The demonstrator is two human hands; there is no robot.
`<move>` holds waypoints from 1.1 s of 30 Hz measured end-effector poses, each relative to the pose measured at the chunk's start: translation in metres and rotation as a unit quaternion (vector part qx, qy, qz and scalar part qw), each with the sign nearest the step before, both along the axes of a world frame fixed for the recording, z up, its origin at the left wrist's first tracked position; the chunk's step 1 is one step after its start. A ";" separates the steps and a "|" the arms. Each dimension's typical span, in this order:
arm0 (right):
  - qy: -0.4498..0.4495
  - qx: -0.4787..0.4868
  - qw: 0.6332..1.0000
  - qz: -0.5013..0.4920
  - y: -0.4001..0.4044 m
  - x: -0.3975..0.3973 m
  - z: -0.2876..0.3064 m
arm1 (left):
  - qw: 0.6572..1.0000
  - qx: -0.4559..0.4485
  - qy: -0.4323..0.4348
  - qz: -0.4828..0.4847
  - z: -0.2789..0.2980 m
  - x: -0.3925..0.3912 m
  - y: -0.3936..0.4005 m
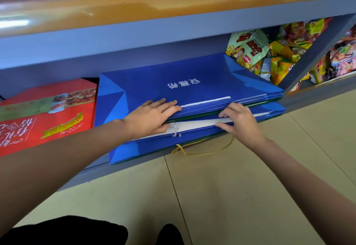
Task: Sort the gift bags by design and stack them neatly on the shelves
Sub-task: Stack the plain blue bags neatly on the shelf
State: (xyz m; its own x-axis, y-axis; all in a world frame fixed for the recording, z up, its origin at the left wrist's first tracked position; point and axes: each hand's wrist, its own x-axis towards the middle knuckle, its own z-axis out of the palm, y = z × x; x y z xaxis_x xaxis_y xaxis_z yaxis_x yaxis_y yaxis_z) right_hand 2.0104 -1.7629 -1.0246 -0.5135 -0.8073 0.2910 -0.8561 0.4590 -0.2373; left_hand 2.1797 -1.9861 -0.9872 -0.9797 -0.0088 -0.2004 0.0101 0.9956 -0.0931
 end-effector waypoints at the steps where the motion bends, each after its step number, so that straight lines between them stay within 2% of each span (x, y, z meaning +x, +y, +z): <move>1: -0.015 -0.025 1.000 -0.009 -0.004 0.005 0.002 | 1.000 0.005 0.002 0.003 0.002 0.000 -0.001; 4: -0.001 -0.060 0.998 -0.015 -0.020 0.020 0.001 | 0.999 0.032 -0.004 0.005 0.005 0.002 -0.001; 7: 0.010 -0.070 0.997 -0.030 -0.031 0.029 -0.001 | 1.000 -0.001 -0.005 0.003 0.006 0.002 -0.001; 10: 0.052 -0.122 0.990 -0.056 -0.032 0.039 -0.003 | 0.999 -0.025 0.026 -0.001 0.005 0.001 -0.002; 12: 0.049 -0.161 0.985 -0.039 -0.032 0.053 -0.008 | 0.997 -0.021 0.074 -0.013 0.007 0.001 -0.004; 15: -0.062 -0.157 0.984 -0.059 -0.045 0.089 -0.015 | 0.988 -0.023 0.144 -0.054 0.008 0.001 -0.011; 18: -0.188 -0.122 0.968 -0.113 -0.070 0.118 -0.020 | 0.986 -0.027 0.154 -0.054 0.014 0.001 -0.009; 20: -0.248 -0.159 0.943 -0.155 -0.086 0.126 -0.017 | 0.989 -0.010 0.148 -0.029 0.012 0.000 -0.010; 23: -0.324 -0.271 0.883 -0.206 -0.086 0.118 -0.005 | 0.991 -0.014 0.135 -0.009 0.014 0.000 -0.009; 25: -0.283 -0.255 0.898 -0.219 -0.072 0.100 -0.002 | 0.993 -0.031 0.115 0.001 0.017 -0.001 -0.008; 27: -0.222 -0.189 0.926 -0.239 -0.051 0.074 -0.005 | 0.994 -0.056 0.093 0.005 0.017 -0.001 -0.009; 30: -0.207 -0.155 0.928 -0.266 -0.023 0.049 -0.008 | 0.990 -0.052 0.128 -0.034 0.009 0.001 -0.007; 31: -0.203 -0.165 0.929 -0.260 -0.018 0.048 -0.008 | 0.990 -0.062 0.116 -0.052 0.006 0.003 -0.006; 33: -0.143 -0.169 0.954 -0.203 -0.013 0.053 -0.010 | 0.992 -0.105 0.043 -0.054 -0.001 0.004 -0.001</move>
State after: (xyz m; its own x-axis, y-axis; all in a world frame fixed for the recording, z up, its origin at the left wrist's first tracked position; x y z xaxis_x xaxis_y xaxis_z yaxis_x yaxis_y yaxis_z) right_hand 2.0639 -1.7764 -1.0347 -0.8613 -0.4095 0.3007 -0.5019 0.5943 -0.6284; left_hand 2.1836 -1.9868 -0.9877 -0.9906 0.0646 -0.1205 0.0987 0.9476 -0.3038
